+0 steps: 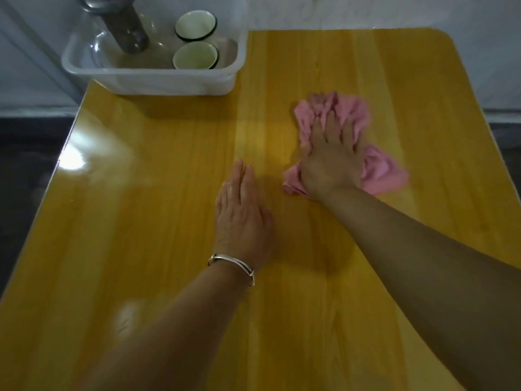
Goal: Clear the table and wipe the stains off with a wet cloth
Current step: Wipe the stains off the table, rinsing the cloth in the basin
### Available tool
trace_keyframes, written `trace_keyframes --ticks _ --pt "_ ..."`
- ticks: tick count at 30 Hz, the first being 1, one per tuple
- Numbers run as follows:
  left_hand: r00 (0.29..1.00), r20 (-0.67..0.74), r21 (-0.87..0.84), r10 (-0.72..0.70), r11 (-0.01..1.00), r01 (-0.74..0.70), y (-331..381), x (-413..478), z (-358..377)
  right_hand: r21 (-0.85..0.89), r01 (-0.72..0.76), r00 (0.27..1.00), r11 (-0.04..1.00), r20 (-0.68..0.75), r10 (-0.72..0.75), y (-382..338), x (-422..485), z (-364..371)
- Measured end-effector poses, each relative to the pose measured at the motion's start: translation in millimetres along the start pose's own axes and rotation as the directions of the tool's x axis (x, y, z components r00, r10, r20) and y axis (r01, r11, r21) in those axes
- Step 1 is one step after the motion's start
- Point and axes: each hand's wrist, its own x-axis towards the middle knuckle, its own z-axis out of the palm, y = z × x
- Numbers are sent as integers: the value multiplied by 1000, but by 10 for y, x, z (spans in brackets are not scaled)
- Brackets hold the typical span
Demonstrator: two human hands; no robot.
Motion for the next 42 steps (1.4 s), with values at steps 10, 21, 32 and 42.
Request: trace_keyframes --ticks 10,21,32,42 --pt "996 -23 20 -89 996 89 -636 -202 -503 30 613 790 790 -13 -613 -766 -458 190" --pt "978 39 76 -203 977 200 -1227 -331 -877 63 162 987 985 13 -163 -1431 -306 223" --pt "982 76 -79 -174 981 180 -1355 -374 -1022 -56 484 873 873 -43 -486 -1447 -450 338" --pt "982 59 -71 -178 981 182 -1741 -658 -1297 61 187 982 980 25 -189 -2265 -332 342"
